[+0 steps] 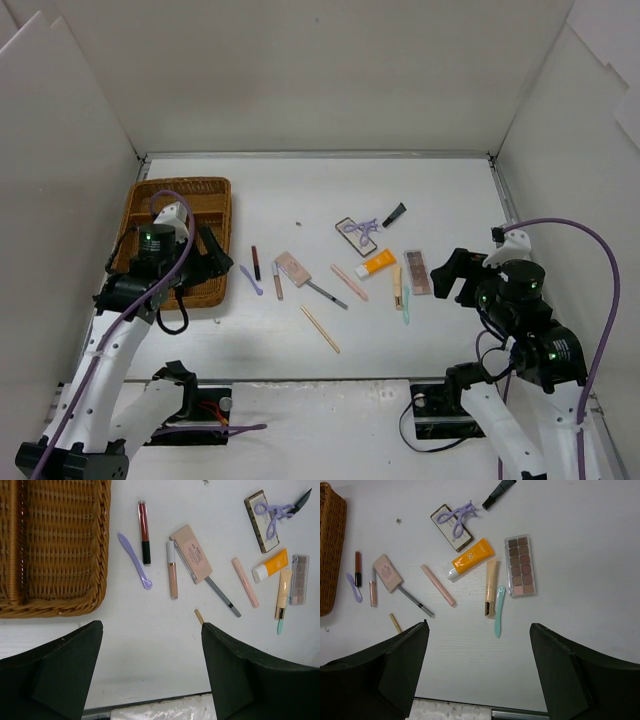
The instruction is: Organize the makeup
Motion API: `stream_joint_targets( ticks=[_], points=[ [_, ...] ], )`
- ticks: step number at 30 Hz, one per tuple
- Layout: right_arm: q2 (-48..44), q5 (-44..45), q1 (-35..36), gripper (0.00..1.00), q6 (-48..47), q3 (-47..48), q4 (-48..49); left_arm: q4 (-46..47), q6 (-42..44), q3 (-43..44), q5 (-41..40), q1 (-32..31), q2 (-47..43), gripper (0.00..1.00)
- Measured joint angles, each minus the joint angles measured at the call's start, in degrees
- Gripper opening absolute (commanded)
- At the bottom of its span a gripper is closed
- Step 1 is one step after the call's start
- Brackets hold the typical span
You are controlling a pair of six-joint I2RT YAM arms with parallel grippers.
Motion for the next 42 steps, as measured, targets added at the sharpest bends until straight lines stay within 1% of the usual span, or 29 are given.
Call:
stream_joint_targets(
  ticks=[4, 7, 8, 9, 13, 15, 18, 24, 28, 31, 38, 42],
  points=[
    [0.0, 0.0, 1.1, 0.78, 0.0, -0.4, -0.4, -0.7, -3.4, -0.5, -1.9, -3.1, 0.8, 0.7],
    [0.5, 0.0, 1.2, 0.78, 0.1, -1.1, -0.7, -0.9, -5.9, 0.0, -4.6, -7.0, 3.3, 0.63],
    [1.2, 0.2, 1.2, 0.78, 0.1, -1.1, -0.9, -1.0, -6.8, 0.3, -5.5, -8.4, 4.9, 0.56],
    [1.7, 0.4, 1.3, 0.78, 0.1, -1.2, -0.9, -0.9, -7.9, 0.6, -6.6, -9.7, 6.5, 0.54],
    [4.8, 1.2, 1.4, 0.78, 0.1, -1.2, -0.9, 0.5, -12.2, 0.8, -10.9, -15.8, 15.1, 0.49],
    [5.7, 1.4, 1.4, 0.78, 0.1, -1.4, -0.8, 1.4, -14.6, 0.9, -13.0, -18.8, 19.9, 0.45],
    [6.4, 2.0, 1.4, 0.79, 0.1, -1.6, -0.8, 1.8, -16.9, 1.5, -15.3, -20.9, 26.9, 0.42],
    [6.3, 2.6, 1.4, 0.79, 0.8, -2.2, -0.8, 1.8, -19.7, 5.5, -19.4, -20.9, 38.9, 0.4],
    [5.6, 2.6, 1.4, 0.8, 1.3, -3.0, -0.7, 2.2, -20.3, 5.2, -19.6, -20.0, 40.6, 0.38],
    [4.0, 2.6, 1.4, 0.8, 1.6, -3.7, -0.7, 3.0, -20.3, 5.2, -19.5, -18.2, 41.6, 0.36],
    [2.6, 2.6, 1.4, 0.81, 1.4, -3.7, -0.8, 5.3, -19.3, 5.3, -18.2, -15.6, 48.0, 0.34],
    [2.6, 2.6, 1.4, 0.82, 1.1, -3.7, -0.8, 6.5, -18.8, 7.8, -17.8, -15.4, 50.7, 0.34]
  ],
)
